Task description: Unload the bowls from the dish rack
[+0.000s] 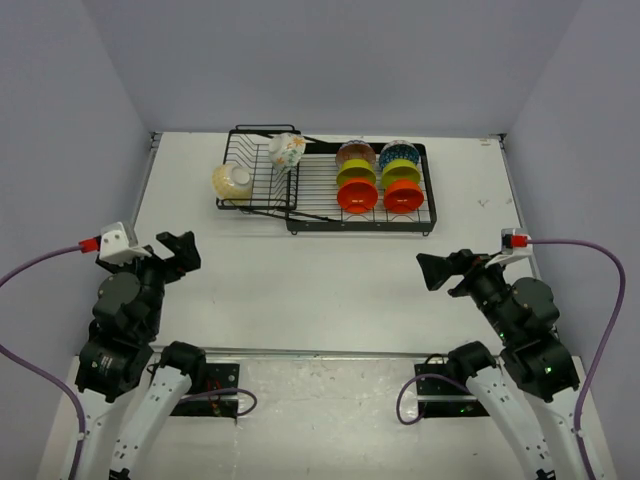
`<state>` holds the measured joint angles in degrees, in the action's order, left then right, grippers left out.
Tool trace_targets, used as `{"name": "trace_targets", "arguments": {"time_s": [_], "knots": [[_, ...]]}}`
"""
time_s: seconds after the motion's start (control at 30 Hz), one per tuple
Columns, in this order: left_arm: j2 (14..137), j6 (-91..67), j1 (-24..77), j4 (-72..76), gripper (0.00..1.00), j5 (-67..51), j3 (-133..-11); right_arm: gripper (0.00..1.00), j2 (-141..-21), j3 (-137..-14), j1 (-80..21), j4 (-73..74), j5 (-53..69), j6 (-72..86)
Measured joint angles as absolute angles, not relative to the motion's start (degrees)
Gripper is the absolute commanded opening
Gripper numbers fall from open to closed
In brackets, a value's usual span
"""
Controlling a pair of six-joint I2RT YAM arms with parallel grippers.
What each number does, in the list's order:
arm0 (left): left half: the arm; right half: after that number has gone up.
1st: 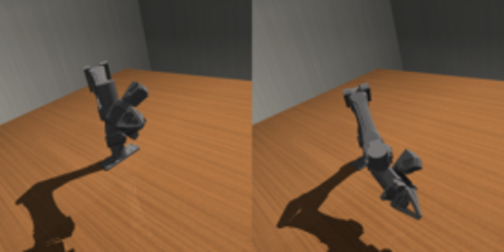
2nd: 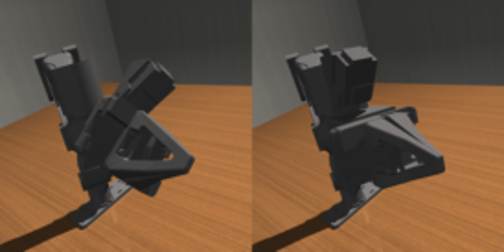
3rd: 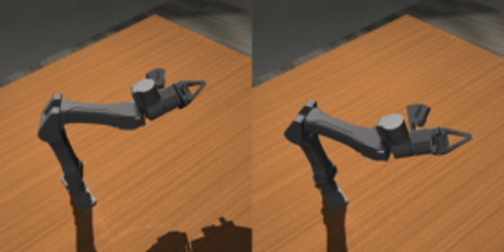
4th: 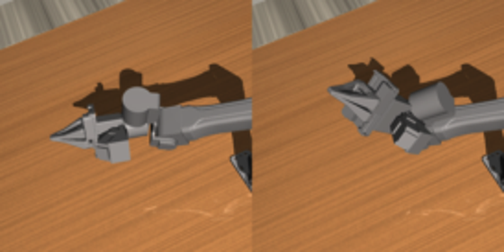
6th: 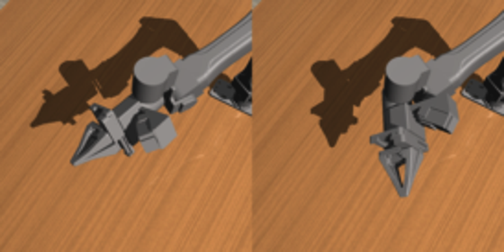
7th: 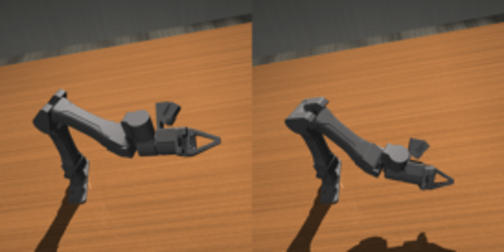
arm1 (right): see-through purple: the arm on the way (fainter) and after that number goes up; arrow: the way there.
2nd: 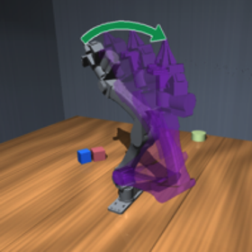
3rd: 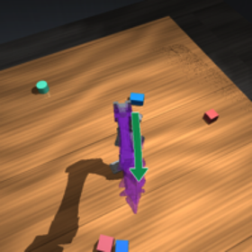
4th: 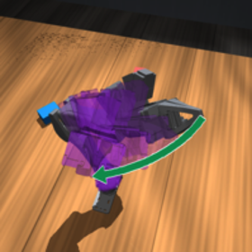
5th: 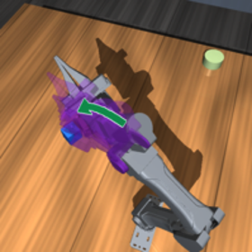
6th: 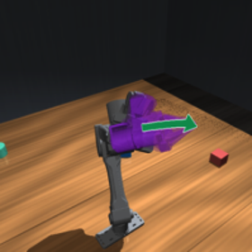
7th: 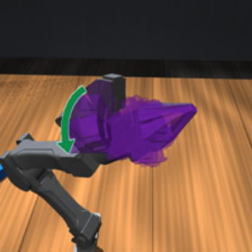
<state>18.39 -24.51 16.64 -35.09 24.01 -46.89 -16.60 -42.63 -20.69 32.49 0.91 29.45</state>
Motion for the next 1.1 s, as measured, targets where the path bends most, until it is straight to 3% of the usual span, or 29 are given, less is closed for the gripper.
{"name": "trace_targets", "arguments": {"time_s": [0.37,0.7,0.87,0.93,1.1], "knots": [[22.61,-25.61,16.64,-36.03,1.00,24.12,-47.33,0.99,-11.94,-37.95,-20.69,28.99,1.83,30.55],[44.47,-38.09,13.32,-27.86,1.00,13.10,-52.34,0.99,-8.67,-31.53,-20.69,22.55,8.29,31.94],[57.41,-46.37,-5.91,-13.08,1.00,-7.79,-54.52,0.99,-7.90,-31.46,-20.69,21.45,9.80,31.94],[63.64,-52.23,-13.74,-0.05,1.00,-18.37,-53.15,0.99,-7.55,-31.35,-20.69,21.32,10.22,31.97],[76.55,-66.94,-17.98,30.15,1.00,-35.00,-44.91,0.99,-7.35,-30.81,-20.69,20.23,11.64,31.97]]}}
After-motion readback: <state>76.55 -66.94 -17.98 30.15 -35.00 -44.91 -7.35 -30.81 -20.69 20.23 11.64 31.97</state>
